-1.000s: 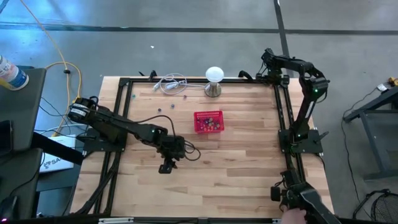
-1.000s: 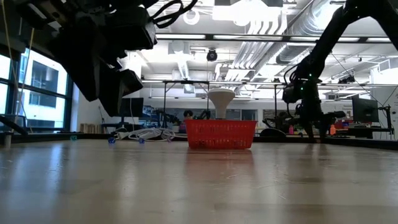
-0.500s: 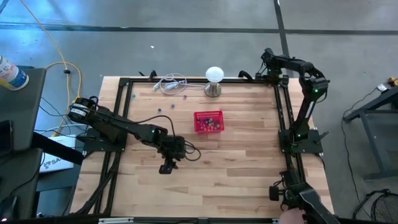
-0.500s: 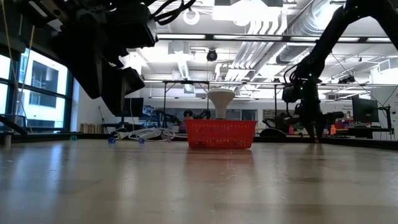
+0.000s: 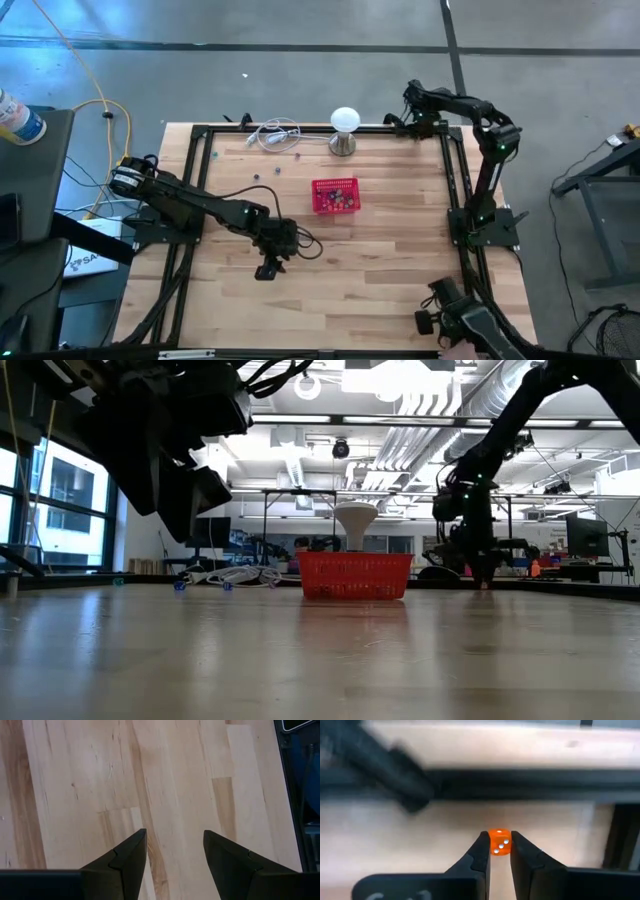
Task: Pick & Place Dice
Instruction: Put the orange dice into the bin
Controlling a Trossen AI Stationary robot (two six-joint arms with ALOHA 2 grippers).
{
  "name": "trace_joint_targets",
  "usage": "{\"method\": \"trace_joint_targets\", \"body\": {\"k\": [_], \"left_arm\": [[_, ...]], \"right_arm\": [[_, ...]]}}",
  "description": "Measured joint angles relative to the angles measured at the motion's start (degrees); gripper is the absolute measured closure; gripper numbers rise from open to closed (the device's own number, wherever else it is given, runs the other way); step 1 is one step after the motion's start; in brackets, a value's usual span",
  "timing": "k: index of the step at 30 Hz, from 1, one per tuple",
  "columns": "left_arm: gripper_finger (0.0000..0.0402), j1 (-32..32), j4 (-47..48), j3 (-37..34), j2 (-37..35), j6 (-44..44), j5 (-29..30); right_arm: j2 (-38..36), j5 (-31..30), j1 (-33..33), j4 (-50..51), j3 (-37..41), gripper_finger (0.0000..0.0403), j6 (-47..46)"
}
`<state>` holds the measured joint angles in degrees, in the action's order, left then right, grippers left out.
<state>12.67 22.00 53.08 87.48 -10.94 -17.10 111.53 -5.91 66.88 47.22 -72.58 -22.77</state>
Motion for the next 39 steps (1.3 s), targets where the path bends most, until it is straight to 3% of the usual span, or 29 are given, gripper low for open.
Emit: {"method": "trace_joint_targets", "body": {"k": [7,10,18,23,29,34,39], "left_arm": [[0.0213,0.4,0.1,0.0,0.0,-1.7,-1.2],[0.0213,1.1,0.1,0.0,0.0,-5.3,-1.2],[0.0213,3.0,0.2,0.0,0.4,-10.5,2.9],[0.0213,4.2,0.3,-0.9,1.0,-11.7,6.0],[0.0213,4.8,-3.8,-0.9,1.4,-11.8,6.7],[0.0213,6.3,-4.0,-0.9,1.4,-11.8,6.4],[0.0213,7.7,-6.1,-0.9,1.4,-10.2,7.6]], "right_arm": [[-3.9,-4.8,-8.8,7.3,-0.2,0.0376,2.9],[-8.2,-9.4,-13.7,9.0,-0.2,0.0376,2.4],[-22.9,-12.6,-30.8,12.0,0.0,0.0376,-2.1],[-27.9,-13.0,-44.8,1.5,3.0,0.0375,-3.3],[-26.7,-13.0,-57.4,-11.9,7.5,0.0374,-5.7],[-24.0,-12.4,-61.6,-23.8,10.4,0.0368,-9.0],[-21.3,-12.3,-62.4,-25.7,10.5,0.0334,-7.3]]}}
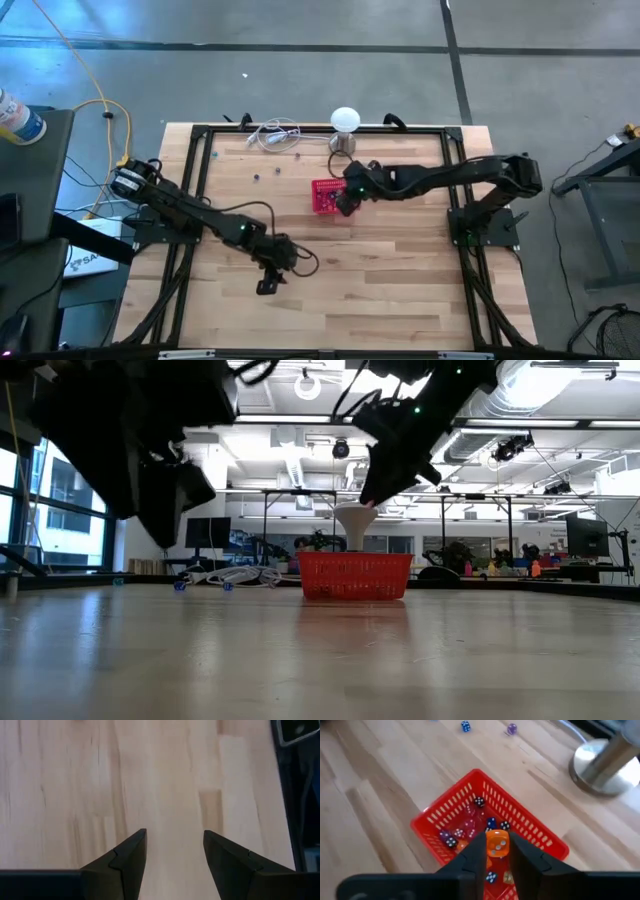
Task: Pick & Place Dice
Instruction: Put the orange dice into the bin
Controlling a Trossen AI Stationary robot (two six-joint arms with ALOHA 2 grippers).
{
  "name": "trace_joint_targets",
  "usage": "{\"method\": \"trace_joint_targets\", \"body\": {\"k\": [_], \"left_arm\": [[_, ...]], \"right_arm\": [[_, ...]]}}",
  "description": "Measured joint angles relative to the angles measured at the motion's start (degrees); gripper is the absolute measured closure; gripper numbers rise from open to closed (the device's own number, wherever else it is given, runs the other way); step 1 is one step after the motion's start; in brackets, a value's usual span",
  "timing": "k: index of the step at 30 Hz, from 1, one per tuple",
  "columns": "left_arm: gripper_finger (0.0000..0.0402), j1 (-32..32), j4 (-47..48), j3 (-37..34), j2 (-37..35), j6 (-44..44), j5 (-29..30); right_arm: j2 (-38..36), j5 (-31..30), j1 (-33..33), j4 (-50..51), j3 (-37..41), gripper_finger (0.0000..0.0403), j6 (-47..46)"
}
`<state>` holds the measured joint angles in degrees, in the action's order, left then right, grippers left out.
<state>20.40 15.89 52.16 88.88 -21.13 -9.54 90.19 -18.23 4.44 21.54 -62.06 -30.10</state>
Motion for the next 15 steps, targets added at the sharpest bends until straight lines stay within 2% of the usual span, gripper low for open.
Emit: {"method": "trace_joint_targets", "body": {"k": [3,12,15], "left_arm": [[0.0213,0.3,-2.2,0.0,0.0,0.7,1.5],[0.0213,1.5,-2.1,0.0,0.2,0.6,2.6],[0.0213,1.3,-2.0,0.0,0.2,0.5,2.7]], "right_arm": [[1.2,-0.3,-0.1,-0.9,0.0,0.0306,3.1],[2.9,0.8,-0.5,-1.9,-0.1,0.0211,2.9],[3.0,3.1,-0.7,-2.1,0.0,0.0192,2.9]]}}
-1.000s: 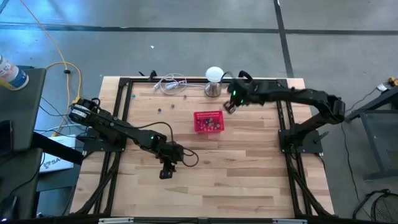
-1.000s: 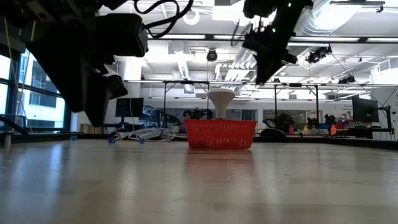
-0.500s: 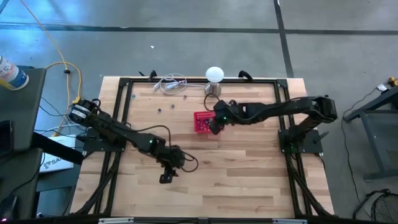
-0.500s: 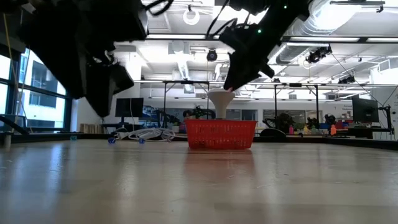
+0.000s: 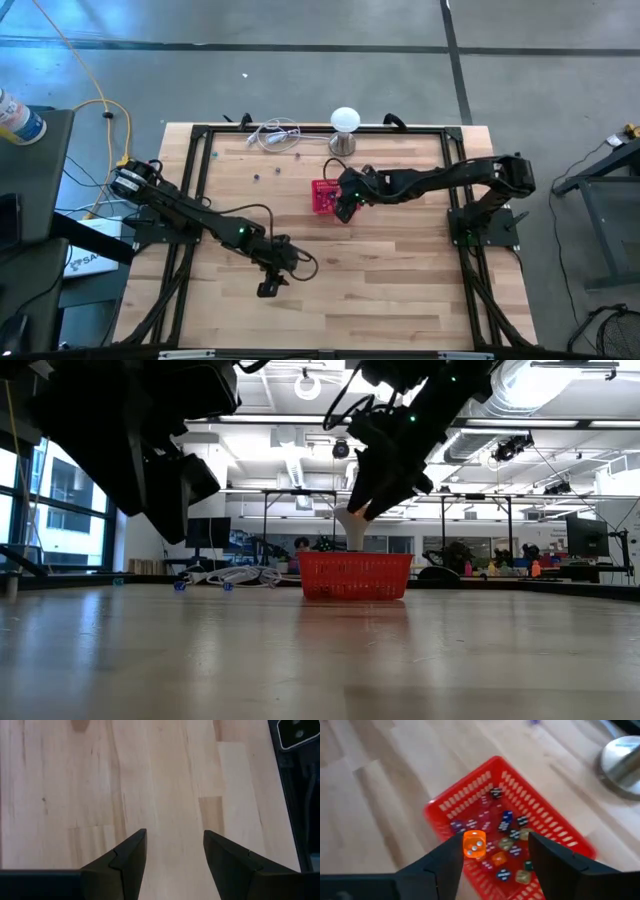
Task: Pick & Place Dice
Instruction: Put the orange dice into the bin
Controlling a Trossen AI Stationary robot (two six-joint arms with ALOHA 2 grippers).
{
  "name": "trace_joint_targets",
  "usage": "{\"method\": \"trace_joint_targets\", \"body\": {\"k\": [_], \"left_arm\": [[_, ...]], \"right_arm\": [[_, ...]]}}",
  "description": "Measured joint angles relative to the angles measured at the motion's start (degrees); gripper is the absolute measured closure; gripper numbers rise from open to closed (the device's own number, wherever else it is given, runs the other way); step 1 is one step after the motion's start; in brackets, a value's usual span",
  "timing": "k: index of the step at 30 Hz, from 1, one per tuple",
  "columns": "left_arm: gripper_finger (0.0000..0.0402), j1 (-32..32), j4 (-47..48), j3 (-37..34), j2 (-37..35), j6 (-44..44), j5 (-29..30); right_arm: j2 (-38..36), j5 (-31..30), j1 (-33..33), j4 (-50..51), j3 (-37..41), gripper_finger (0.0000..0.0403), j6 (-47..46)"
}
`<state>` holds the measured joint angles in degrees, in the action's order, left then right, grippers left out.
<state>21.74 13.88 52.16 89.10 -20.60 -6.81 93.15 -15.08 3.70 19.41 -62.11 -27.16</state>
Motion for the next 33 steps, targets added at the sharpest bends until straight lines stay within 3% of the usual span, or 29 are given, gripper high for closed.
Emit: {"method": "trace_joint_targets", "body": {"k": [5,9,16,21,33], "left_arm": [[0.0213,-0.9,0.0,0.0,0.0,0.0,0.1],[0.0213,-1.1,0.0,0.0,0.0,0.4,2.1],[0.0213,-2.2,-0.3,0.0,0.0,1.8,13.7],[0.0213,-4.0,-0.9,0.0,0.0,2.2,17.9],[0.0213,-7.7,-2.7,0.0,0.0,3.3,18.8]], "right_arm": [[1.0,1.2,-0.9,-0.3,0.0,0.0182,0.2],[3.5,-2.9,-2.0,-1.8,0.0,0.0185,3.1],[7.4,-4.4,-2.2,-7.3,0.0,0.0194,6.0],[9.4,-2.9,-2.2,-10.8,0.0,0.0194,7.2],[11.7,-2.8,-2.2,-18.4,-0.1,0.0196,10.1]]}}
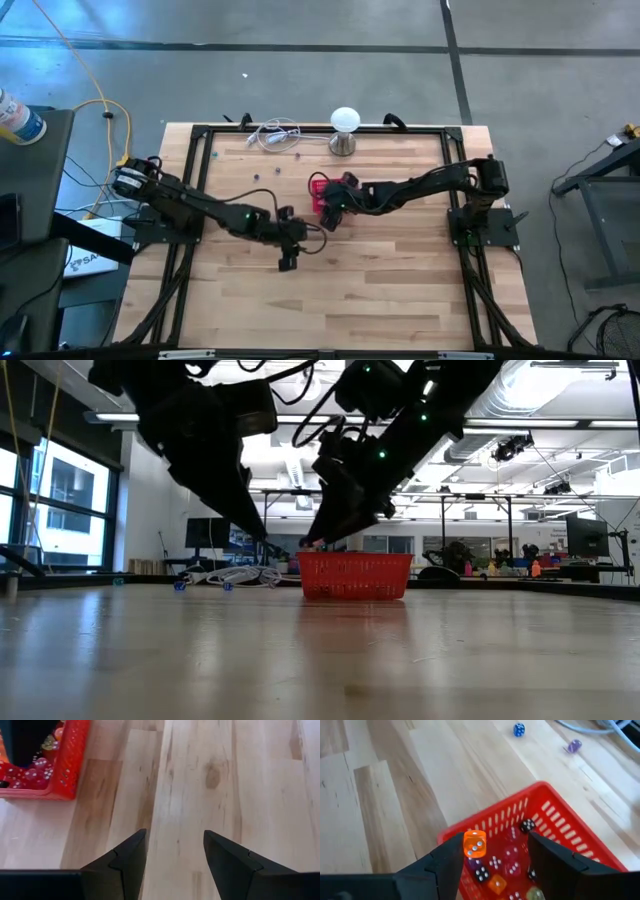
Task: Pick & Place Dice
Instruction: Put the orange dice into the bin
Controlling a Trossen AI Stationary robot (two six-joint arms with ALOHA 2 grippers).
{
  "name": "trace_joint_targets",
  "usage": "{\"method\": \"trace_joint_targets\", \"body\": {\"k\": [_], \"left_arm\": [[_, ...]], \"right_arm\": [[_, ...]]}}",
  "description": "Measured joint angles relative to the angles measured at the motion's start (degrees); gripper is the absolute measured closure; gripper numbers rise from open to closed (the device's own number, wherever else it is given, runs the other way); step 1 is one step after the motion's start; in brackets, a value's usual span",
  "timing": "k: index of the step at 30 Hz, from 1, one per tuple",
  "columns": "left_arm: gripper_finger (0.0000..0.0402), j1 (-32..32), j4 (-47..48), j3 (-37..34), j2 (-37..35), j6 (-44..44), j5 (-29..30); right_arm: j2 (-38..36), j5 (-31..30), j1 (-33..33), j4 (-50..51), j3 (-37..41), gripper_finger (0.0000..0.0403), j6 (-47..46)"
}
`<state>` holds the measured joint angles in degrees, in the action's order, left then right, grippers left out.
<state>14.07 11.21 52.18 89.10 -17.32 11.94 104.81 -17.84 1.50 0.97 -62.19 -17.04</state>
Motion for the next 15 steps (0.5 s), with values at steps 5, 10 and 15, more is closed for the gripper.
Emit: {"method": "trace_joint_targets", "body": {"k": [5,10,15], "left_arm": [[0.0213,-0.3,0.1,0.0,0.0,0.0,0.0],[0.0213,-0.3,0.1,0.0,0.0,0.0,0.0],[0.0213,-0.3,0.1,0.0,0.0,0.0,-0.1]], "right_arm": [[0.2,-0.1,0.0,-2.2,0.0,0.0197,1.1],[1.4,-0.1,0.7,-4.7,0.0,0.0198,2.3],[4.2,-0.2,1.4,-4.3,0.1,0.0198,2.2]]}}
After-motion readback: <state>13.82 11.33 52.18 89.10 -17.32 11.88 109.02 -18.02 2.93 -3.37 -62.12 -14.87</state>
